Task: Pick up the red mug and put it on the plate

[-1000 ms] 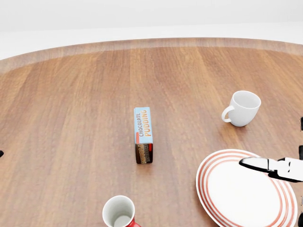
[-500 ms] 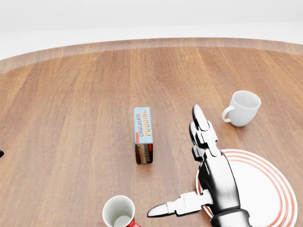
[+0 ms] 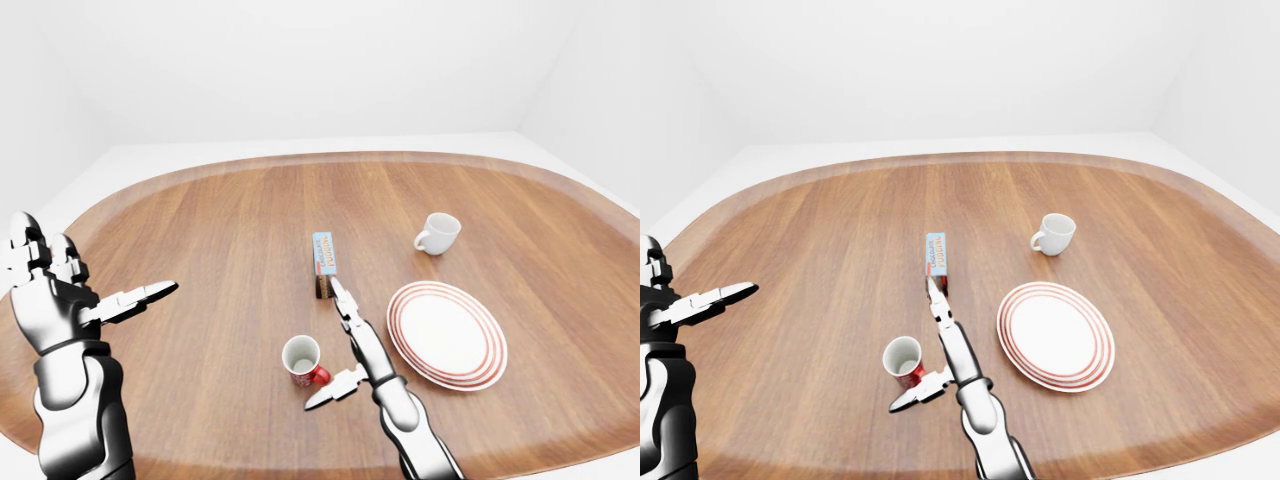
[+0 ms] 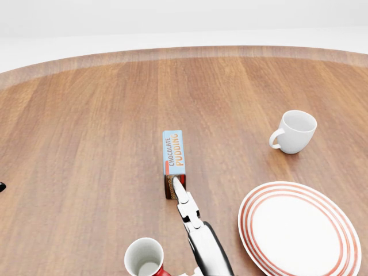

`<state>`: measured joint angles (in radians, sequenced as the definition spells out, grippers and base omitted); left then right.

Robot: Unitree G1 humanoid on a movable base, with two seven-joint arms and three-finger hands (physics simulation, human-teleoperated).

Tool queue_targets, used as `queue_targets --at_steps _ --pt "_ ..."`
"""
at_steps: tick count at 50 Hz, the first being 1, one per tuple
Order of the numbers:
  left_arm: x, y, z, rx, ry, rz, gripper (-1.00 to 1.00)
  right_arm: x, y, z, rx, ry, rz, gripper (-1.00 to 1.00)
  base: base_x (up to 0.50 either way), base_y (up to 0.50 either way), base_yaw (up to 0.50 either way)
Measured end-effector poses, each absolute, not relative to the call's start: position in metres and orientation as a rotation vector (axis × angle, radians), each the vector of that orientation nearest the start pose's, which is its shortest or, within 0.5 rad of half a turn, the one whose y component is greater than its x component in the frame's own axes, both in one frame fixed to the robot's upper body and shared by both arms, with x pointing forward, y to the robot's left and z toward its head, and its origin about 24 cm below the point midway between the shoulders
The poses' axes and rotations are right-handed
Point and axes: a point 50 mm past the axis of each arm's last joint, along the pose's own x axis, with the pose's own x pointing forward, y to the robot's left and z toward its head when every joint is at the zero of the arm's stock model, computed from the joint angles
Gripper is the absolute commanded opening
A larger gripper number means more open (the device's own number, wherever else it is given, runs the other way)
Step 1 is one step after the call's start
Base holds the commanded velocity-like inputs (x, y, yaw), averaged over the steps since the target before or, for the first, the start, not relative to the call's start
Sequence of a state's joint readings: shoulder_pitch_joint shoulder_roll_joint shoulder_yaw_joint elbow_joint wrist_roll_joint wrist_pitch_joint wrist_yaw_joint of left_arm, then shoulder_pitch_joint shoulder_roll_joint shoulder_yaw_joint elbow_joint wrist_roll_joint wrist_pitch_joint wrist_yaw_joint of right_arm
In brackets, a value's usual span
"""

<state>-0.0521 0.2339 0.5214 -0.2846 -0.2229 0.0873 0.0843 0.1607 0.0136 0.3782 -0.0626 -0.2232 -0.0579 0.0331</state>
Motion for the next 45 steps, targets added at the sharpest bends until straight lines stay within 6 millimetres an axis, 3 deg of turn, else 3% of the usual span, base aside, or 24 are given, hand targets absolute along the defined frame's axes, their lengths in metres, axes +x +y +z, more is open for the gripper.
queue_targets --at_steps 17,45 --pt "0.223 0.296 0.143 0.037 -0.352 0.512 1.00 0.202 -0.044 0.007 -0.193 0.063 0.444 1.00 0.00 0.00 0.00" --pt "0.223 0.296 0.142 0.034 -0.352 0.511 1.00 0.206 -0.040 -0.030 -0.223 0.226 0.434 1.00 0.00 0.00 0.00"
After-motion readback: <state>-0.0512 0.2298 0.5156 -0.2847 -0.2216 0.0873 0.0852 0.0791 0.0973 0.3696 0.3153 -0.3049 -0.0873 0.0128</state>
